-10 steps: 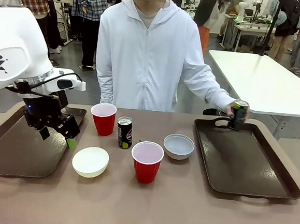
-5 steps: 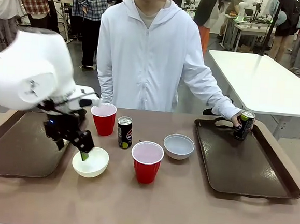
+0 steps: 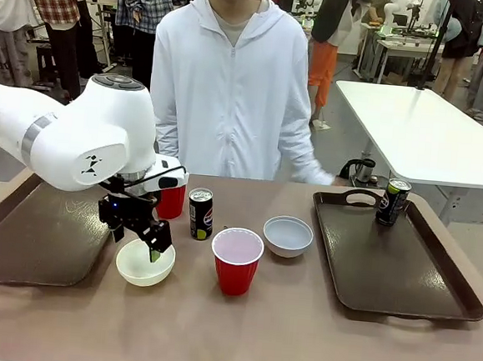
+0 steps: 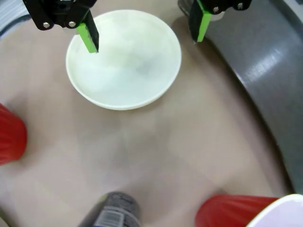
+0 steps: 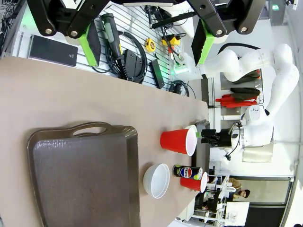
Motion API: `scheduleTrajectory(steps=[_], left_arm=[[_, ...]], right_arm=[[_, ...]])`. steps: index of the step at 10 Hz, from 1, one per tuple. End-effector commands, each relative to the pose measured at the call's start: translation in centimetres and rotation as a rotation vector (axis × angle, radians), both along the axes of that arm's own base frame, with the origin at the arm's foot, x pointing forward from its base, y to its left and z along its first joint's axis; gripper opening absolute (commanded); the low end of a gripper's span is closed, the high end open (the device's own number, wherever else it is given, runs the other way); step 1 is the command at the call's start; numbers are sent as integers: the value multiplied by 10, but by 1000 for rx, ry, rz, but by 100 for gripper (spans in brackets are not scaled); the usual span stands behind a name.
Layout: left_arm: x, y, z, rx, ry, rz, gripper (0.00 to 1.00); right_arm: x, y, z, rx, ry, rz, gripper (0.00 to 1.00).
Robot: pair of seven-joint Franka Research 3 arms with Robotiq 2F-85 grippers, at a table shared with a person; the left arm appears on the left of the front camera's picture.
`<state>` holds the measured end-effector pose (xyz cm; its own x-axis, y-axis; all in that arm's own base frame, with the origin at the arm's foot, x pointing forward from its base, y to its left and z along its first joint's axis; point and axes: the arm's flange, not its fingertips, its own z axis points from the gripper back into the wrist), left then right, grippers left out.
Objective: Prepare tableware on both trays.
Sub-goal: Pick up a Picnic Bowl from the table and place it on a Handle tray.
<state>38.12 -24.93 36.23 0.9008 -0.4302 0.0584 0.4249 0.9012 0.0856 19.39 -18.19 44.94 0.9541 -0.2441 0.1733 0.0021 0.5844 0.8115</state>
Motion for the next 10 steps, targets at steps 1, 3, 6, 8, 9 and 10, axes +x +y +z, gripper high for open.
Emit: scheduleTrajectory(steps=[1,3,6,8,9,10], left_arm=[[6,10,-2,16,-39,64,100],[12,21,-17,-40,0,78,100],[17,26,-41,-138,70,104,48],[18,26,-36,-143,57,113,0],[19,26,-33,-147,52,123,0],[19,27,-32,-144,53,129,0]], right_arm=[[0,-1,-1,5,-3,2,100],[0,-1,-1,5,-3,2,100],[0,-1,-1,5,-3,2,100],[0,-1,-1,5,-3,2,100],[0,-1,-1,5,-3,2,100],[0,-1,-1,5,-3,2,100]])
